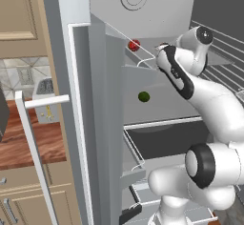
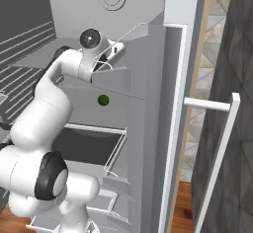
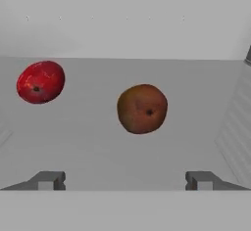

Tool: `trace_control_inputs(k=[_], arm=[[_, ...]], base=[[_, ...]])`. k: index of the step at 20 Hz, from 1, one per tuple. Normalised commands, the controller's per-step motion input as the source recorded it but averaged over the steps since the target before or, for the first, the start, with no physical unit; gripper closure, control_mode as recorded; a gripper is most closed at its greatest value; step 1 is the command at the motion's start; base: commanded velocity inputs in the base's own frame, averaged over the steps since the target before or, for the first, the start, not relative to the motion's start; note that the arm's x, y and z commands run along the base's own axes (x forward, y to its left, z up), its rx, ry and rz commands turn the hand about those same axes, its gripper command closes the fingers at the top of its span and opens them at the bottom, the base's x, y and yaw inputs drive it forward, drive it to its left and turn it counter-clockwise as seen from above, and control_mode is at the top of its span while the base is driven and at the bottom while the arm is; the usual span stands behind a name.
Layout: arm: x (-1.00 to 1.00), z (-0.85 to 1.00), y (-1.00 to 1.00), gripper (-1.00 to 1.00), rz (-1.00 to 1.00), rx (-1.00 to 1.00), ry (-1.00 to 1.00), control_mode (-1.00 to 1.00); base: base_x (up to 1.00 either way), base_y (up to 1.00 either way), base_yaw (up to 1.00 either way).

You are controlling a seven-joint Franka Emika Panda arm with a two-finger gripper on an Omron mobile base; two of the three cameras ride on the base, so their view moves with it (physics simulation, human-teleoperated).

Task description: Place the pear in the correct fridge rack based on whether it is a fruit or vegetable. Finally, close the fridge door.

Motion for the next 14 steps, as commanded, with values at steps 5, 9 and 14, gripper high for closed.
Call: trace_control_inputs(k=[5, 9, 14], arm=[[-1.00, 0.11, 0.04, -1.00, -0.11, 0.00, -0.06, -1.00], [-1.00, 0.01, 0.22, -1.00, -0.15, 0.00, -0.01, -1.00], [-0.84, -0.01, 0.17, -1.00, -0.07, 0.00, 0.00, -1.00]], base=[[0.00, 0.00, 0.00], [0.00, 0.00, 0.00], [0.00, 0.00, 0.00]])
